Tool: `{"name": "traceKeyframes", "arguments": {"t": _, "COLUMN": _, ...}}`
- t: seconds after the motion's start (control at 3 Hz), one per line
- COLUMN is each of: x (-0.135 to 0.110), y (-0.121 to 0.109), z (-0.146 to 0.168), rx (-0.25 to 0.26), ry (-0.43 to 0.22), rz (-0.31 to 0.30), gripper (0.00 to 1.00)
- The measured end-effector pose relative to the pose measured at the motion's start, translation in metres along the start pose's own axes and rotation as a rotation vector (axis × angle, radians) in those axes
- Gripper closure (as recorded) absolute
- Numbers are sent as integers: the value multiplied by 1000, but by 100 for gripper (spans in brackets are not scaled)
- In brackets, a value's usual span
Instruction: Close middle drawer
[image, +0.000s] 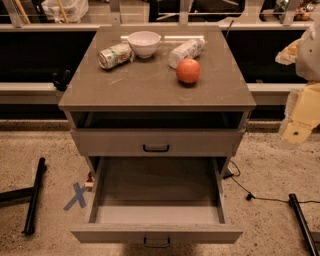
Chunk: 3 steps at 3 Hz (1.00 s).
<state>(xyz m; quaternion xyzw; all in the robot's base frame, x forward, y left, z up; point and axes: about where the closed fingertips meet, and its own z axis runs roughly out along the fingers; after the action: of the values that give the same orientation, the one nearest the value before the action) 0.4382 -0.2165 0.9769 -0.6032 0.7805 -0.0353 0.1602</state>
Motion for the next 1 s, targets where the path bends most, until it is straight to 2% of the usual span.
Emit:
{"name": "traceKeyframes", "arguments": {"t": 0.33, "x": 0, "y": 0, "z": 0, "rx": 0, "ry": 0, "rz": 0, "gripper": 0}}
{"name": "traceKeyframes", "arguments": {"t": 0.67, "x": 4, "y": 13, "z": 27, "rx": -72, "ry": -22, "rz": 33, "gripper": 0}}
{"name": "traceKeyframes", "arguments": {"t": 1.0, "x": 6, "y": 46, "z": 83, "rx": -230, "ry": -61, "rz": 101, "gripper": 0}}
